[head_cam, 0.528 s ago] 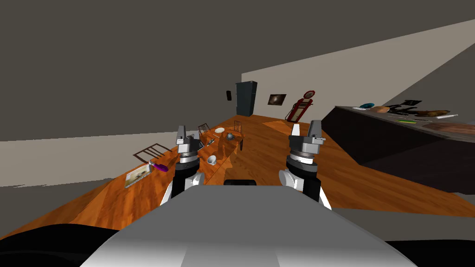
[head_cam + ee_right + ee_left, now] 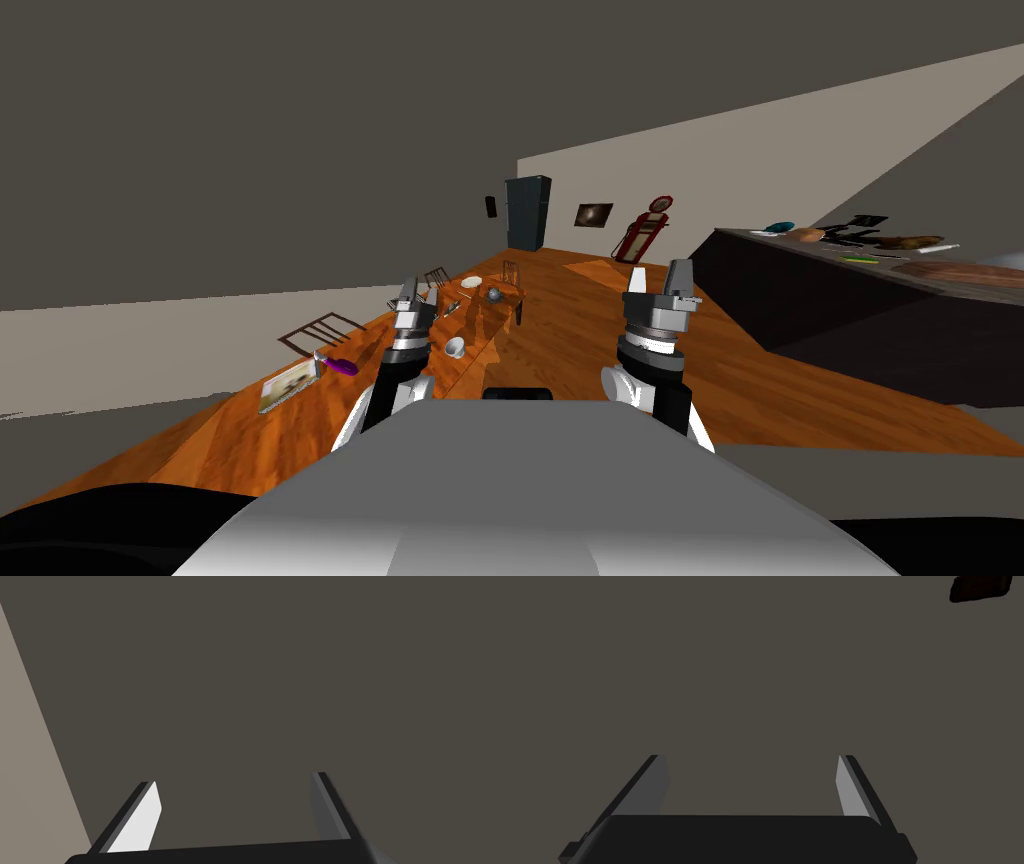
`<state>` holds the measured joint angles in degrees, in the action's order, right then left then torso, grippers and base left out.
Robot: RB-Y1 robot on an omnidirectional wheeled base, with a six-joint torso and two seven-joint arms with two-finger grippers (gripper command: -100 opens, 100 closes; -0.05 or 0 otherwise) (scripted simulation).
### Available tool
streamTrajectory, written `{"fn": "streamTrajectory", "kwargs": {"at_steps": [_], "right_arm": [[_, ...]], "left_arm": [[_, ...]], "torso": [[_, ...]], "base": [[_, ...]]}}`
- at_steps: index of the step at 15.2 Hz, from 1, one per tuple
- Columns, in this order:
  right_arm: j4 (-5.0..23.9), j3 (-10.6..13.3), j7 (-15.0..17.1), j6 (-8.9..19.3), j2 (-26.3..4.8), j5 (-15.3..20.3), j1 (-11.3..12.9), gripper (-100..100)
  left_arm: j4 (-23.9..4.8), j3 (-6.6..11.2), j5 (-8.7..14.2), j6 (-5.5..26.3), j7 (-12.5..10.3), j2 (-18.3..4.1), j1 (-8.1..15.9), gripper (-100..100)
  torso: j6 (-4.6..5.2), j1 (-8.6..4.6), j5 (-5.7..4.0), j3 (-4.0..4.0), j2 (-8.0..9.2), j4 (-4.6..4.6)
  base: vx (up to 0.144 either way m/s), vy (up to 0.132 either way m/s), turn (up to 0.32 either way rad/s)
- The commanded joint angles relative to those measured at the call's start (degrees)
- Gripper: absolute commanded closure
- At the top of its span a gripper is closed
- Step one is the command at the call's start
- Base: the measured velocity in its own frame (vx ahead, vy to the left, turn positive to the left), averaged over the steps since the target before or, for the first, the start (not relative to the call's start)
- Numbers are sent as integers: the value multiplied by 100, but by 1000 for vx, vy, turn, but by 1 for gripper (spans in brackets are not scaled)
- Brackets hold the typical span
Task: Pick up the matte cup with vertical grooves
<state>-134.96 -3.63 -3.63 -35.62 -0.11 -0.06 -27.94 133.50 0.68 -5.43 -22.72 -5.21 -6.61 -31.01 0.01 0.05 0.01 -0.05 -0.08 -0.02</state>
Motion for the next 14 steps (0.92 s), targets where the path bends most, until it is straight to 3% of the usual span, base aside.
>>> {"fn": "streamTrajectory", "kwargs": {"at_steps": [1, 6, 8, 14], "right_arm": [[0, 0, 0, 0, 0, 0, 0, 0], [0, 0, 0, 0, 0, 0, 0, 0], [0, 0, 0, 0, 0, 0, 0, 0], [0, 0, 0, 0, 0, 0, 0, 0]], "left_arm": [[-181, 91, 105, 286, -37, -217, 10, -100], [-413, 192, 225, 655, -71, -364, 35, -100], [-680, 309, 362, 985, -109, -466, 65, -100], [-1133, 507, 592, 1668, -171, -550, 114, -100]], "torso": [[0, 0, 0, 0, 0, 0], [0, -1, 0, -2, -3, -1], [0, -1, 0, -1, -2, 0], [-1, -1, 0, -3, -4, -1]], "base": [[28, 6, -81], [23, 3, -49], [24, 4, -89], [25, 7, -64]]}}
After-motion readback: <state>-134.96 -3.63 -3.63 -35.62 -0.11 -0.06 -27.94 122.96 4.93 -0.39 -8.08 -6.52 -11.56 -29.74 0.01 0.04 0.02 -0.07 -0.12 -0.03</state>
